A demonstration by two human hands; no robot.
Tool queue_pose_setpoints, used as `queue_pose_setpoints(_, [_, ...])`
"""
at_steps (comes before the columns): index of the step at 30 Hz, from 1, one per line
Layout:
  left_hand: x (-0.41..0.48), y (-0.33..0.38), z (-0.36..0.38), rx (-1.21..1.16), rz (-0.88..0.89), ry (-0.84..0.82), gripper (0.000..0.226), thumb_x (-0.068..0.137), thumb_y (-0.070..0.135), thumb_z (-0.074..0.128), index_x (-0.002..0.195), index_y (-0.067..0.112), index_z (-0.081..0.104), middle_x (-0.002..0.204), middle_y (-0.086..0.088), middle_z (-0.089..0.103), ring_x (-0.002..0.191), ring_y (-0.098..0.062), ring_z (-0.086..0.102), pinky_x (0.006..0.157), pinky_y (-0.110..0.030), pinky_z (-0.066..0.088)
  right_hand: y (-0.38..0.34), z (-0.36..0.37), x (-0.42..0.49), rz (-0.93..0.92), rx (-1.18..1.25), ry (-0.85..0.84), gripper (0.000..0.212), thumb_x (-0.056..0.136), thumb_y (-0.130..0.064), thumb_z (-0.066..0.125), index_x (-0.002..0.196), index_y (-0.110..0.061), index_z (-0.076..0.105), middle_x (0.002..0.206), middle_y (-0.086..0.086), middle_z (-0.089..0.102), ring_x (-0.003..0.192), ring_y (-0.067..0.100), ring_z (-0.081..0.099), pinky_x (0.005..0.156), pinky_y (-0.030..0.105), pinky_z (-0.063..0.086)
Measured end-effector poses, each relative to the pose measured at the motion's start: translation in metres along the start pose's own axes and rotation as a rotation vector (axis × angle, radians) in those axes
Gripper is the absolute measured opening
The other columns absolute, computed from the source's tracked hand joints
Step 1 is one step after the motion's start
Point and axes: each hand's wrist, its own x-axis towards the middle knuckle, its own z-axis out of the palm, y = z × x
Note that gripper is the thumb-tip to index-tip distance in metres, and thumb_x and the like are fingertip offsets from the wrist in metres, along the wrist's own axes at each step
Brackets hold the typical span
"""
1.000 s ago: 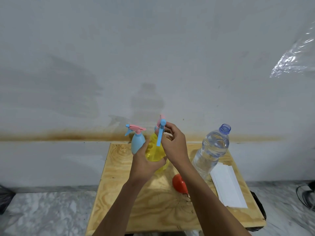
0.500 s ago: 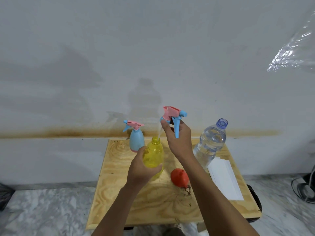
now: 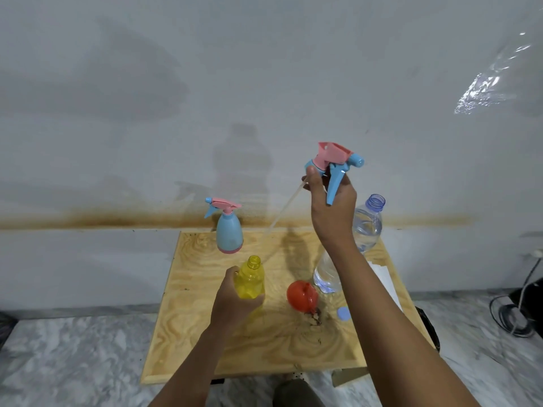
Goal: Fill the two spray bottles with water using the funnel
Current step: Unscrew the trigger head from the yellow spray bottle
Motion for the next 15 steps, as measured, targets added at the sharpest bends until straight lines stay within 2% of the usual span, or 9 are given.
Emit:
queue_pose_setpoints(3, [0.002, -0.005, 0.005, 0.006, -0.018, 0.041, 0.083, 0.068, 0.026, 0.090, 0.135, 0.022, 0.040, 0.109, 0.006, 0.054, 0.098, -0.017, 0.056, 0.069, -0.025, 0.043, 0.022, -0.004, 0.000, 0.044, -0.100, -0.065, 0.011, 0.096, -0.025, 0.065, 0.096, -0.015, 0.062, 0.084, 0.005, 0.065, 0.074, 0.017, 0.063, 0.066, 0.015, 0.048])
queue_pose_setpoints(5, [0.004, -0.008, 0.010, 0.018, -0.015, 0.060, 0.084, 0.067, 0.026, 0.091, 0.134, 0.019, 0.041, 0.108, 0.006, 0.053, 0.097, -0.018, 0.055, 0.070, -0.027, 0.043, 0.048, -0.005, -0.007, 0.163, -0.168, -0.105, 0.020, 0.093, -0.029, 0.068, 0.105, -0.014, 0.064, 0.093, -0.002, 0.067, 0.077, 0.006, 0.062, 0.069, 0.015, 0.047])
queue_pose_setpoints(7, [0.007, -0.012, 0.016, 0.039, -0.012, 0.076, 0.085, 0.065, 0.027, 0.092, 0.133, 0.017, 0.042, 0.108, 0.006, 0.054, 0.098, -0.019, 0.057, 0.072, -0.028, 0.044, 0.076, -0.007, -0.020, 0.297, -0.232, -0.138, 0.026, 0.090, -0.032, 0.071, 0.111, -0.018, 0.064, 0.098, -0.005, 0.066, 0.072, -0.004, 0.058, 0.065, 0.013, 0.045])
queue_pose_setpoints(9, [0.009, -0.016, 0.023, 0.058, -0.016, 0.089, 0.086, 0.064, 0.029, 0.092, 0.133, 0.016, 0.042, 0.112, 0.003, 0.056, 0.100, -0.021, 0.058, 0.074, -0.028, 0.045, 0.103, -0.008, -0.032, 0.417, -0.274, -0.177, 0.026, 0.089, -0.030, 0.073, 0.111, -0.021, 0.062, 0.098, -0.005, 0.063, 0.064, -0.004, 0.055, 0.056, 0.011, 0.043])
queue_pose_setpoints(12, [0.011, -0.020, 0.032, 0.062, -0.041, 0.106, 0.090, 0.064, 0.030, 0.092, 0.136, 0.015, 0.042, 0.123, -0.002, 0.058, 0.105, -0.020, 0.057, 0.081, -0.029, 0.046, 0.140, -0.006, -0.044, 0.520, -0.378, -0.212, 0.027, 0.083, -0.028, 0.076, 0.105, -0.017, 0.064, 0.090, -0.008, 0.061, 0.074, 0.008, 0.057, 0.060, 0.017, 0.042])
queue_pose_setpoints(15, [0.015, -0.023, 0.036, 0.063, -0.052, 0.116, 0.096, 0.063, 0.033, 0.093, 0.141, 0.015, 0.040, 0.133, -0.005, 0.057, 0.118, -0.026, 0.058, 0.094, -0.040, 0.051, 0.172, -0.002, -0.053, 0.552, -0.481, -0.292, 0.026, 0.080, -0.028, 0.079, 0.097, -0.016, 0.062, 0.082, -0.012, 0.057, 0.073, 0.003, 0.054, 0.057, 0.009, 0.037])
